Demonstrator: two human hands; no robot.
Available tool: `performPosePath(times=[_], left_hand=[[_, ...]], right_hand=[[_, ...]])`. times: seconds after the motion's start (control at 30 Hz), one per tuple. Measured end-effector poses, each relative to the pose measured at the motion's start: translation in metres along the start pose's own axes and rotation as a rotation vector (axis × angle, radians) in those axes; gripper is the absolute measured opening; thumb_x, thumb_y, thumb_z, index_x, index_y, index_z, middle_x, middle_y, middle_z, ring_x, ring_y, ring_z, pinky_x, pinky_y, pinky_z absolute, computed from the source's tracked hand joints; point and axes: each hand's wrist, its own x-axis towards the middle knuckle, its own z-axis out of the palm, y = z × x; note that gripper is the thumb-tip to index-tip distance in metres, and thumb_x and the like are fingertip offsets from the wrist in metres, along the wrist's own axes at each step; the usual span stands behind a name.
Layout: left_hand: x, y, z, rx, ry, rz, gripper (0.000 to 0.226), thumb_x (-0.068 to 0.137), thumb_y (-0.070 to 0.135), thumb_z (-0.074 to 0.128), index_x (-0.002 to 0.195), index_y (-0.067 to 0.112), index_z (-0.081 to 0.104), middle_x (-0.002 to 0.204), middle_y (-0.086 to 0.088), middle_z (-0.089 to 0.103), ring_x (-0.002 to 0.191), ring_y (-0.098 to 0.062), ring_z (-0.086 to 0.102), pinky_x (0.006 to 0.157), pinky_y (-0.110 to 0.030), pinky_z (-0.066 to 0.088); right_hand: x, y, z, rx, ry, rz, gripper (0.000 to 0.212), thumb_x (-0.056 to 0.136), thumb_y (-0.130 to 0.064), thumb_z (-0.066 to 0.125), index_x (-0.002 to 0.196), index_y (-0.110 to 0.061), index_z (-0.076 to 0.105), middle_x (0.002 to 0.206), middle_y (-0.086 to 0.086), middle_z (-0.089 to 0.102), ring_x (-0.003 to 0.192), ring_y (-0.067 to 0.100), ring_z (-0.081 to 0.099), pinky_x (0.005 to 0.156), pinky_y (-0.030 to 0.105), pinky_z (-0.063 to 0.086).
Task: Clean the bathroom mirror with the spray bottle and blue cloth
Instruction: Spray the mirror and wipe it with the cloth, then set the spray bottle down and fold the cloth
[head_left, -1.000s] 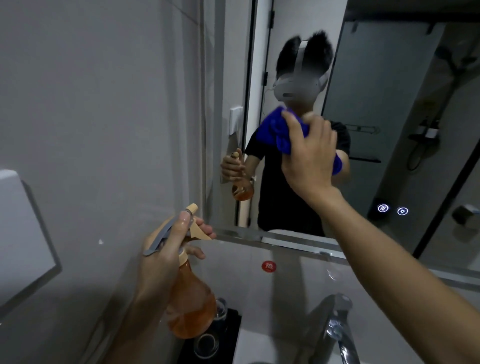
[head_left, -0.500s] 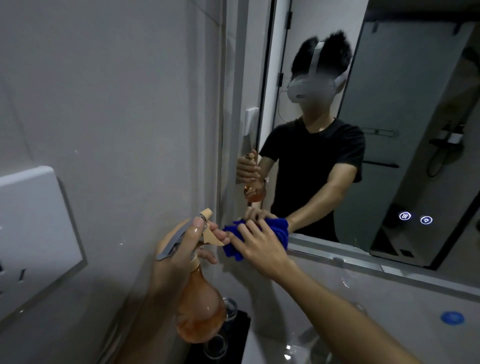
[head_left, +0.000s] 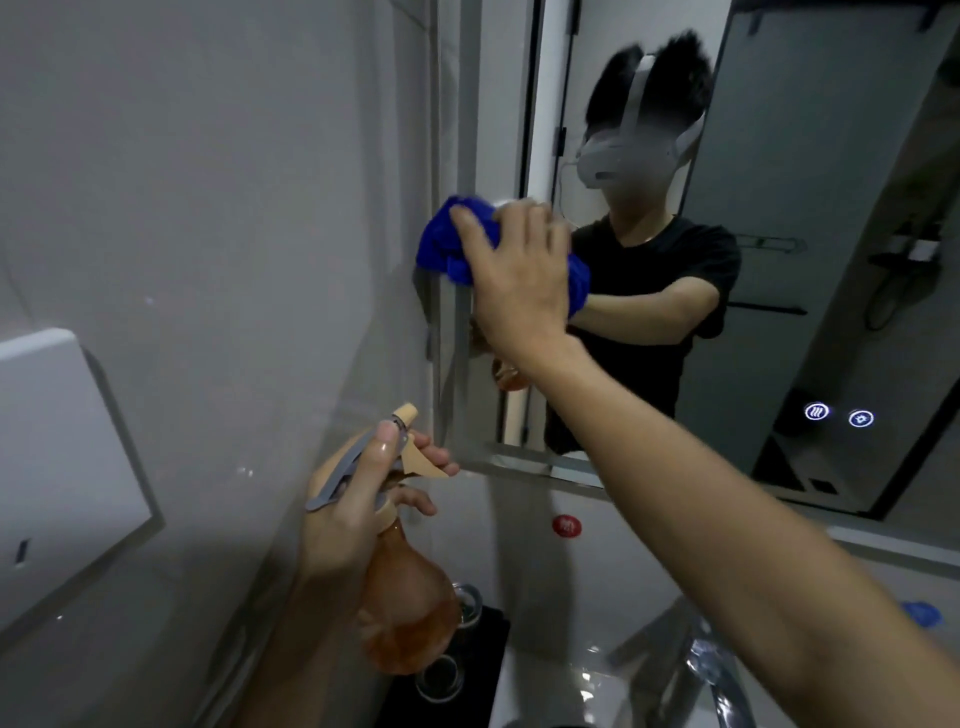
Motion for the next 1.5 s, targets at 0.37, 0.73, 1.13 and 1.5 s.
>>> performPosePath(times=[0.37, 0.73, 1.13, 1.5], left_hand=[[-0.006, -0.007, 0.022, -0.001, 0.018, -0.115, 0.051, 0.088, 0.049, 0.062, 0.113, 0.005, 0.069, 0.088, -0.017, 0.076, 0.087, -0.037, 0.075, 0.056, -0.032, 0.059], [-0.050, -0.050, 0.106, 0.006, -0.159, -0.199, 0.046, 0.088, 0.061, 0.064, 0.102, 0.019, 0.076, 0.096, -0.019, 0.077, 0.093, -0.034, 0.075, 0.062, -0.032, 0.060], [-0.128, -0.065, 0.105, 0.071, -0.119, -0.374, 0.060, 0.071, 0.073, 0.071, 0.108, 0.026, 0.078, 0.093, -0.005, 0.077, 0.088, -0.023, 0.071, 0.078, -0.041, 0.056], [-0.218, -0.074, 0.001, 0.024, -0.004, -0.381, 0.015, 0.077, 0.026, 0.079, 0.090, 0.018, 0.079, 0.077, -0.006, 0.077, 0.060, -0.009, 0.062, 0.055, -0.017, 0.049]], right_hand=[[-0.182, 0.046, 0.040, 0.027, -0.187, -0.250, 0.057, 0.087, -0.018, 0.056, 0.143, -0.017, 0.043, 0.109, 0.015, 0.055, 0.093, 0.035, 0.051, 0.078, 0.047, 0.039], [-0.297, 0.215, -0.039, 0.153, -0.211, 0.330, 0.081, 0.067, 0.004, 0.077, 0.138, -0.021, 0.047, 0.110, 0.018, 0.046, 0.095, 0.036, 0.047, 0.080, 0.049, 0.047], [-0.348, 0.142, -0.107, 1.201, -0.311, 0.849, 0.057, 0.091, -0.006, 0.064, 0.118, -0.055, 0.054, 0.117, -0.010, 0.056, 0.102, -0.003, 0.057, 0.084, 0.011, 0.047], [-0.432, 0.019, -0.134, 1.805, -0.704, 1.435, 0.049, 0.080, -0.025, 0.070, 0.126, -0.019, 0.056, 0.111, 0.023, 0.065, 0.095, 0.042, 0.062, 0.084, 0.055, 0.052]])
